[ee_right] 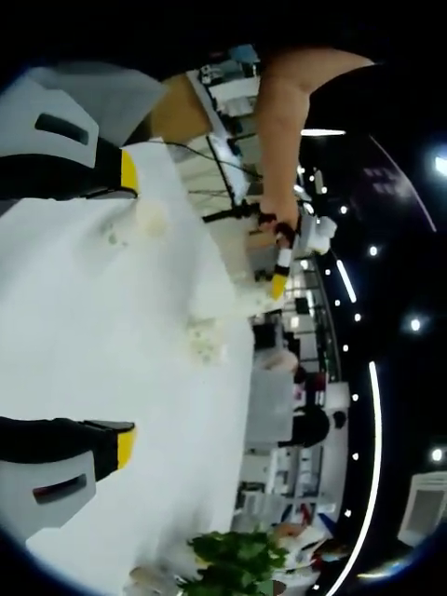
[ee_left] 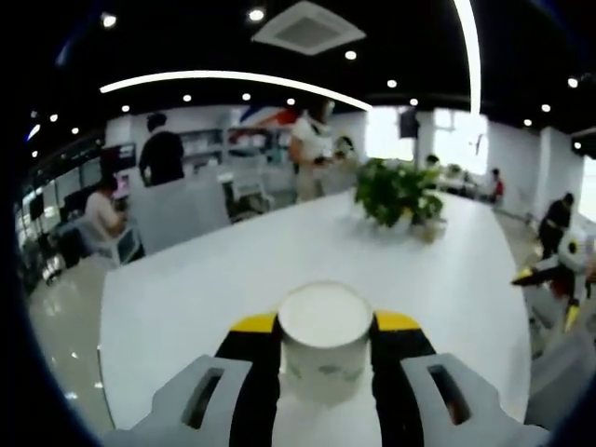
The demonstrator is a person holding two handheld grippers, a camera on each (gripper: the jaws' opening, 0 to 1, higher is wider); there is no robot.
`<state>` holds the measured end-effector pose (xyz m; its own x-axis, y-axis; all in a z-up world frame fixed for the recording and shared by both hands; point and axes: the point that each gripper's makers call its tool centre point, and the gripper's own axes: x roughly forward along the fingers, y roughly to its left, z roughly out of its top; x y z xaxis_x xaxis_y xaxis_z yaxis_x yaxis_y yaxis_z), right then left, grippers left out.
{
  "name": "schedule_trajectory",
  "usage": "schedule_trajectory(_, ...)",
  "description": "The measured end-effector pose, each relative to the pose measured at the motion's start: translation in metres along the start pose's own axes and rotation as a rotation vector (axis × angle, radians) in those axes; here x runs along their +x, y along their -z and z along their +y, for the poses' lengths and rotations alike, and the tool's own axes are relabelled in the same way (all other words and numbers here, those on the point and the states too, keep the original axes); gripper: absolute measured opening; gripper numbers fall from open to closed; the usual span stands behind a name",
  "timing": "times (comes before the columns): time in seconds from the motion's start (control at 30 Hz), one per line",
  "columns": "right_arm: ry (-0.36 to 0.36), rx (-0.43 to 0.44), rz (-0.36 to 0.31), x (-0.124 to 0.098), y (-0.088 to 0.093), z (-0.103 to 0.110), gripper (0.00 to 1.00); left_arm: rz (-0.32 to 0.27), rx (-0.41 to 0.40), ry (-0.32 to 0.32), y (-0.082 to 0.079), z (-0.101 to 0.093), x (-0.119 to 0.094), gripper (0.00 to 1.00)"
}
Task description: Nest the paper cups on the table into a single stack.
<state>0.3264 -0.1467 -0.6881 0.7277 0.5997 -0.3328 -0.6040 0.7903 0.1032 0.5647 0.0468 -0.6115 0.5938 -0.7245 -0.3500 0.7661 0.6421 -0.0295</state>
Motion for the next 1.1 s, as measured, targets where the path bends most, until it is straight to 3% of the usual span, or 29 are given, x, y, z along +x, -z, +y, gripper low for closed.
schedule_trajectory(0.57,-0.011,-0.019,-0.043,-0.002,-0.017,0.002,0.95,-0.058,0.075,0.164,-0.02,-0.057,-0.039,0.37)
schedule_trajectory(0.73,-0.024,-0.025,-0.048,-0.002,-0.024,0.005,0.93,-0.064,0.064,0.196,-0.024,-0.07,-0.051,0.37)
schedule_trajectory(1.1,-0.059,-0.052,-0.088,0.001,-0.049,0.009,0.96,-0.078,0.126,0.288,-0.02,-0.108,-0.071,0.37)
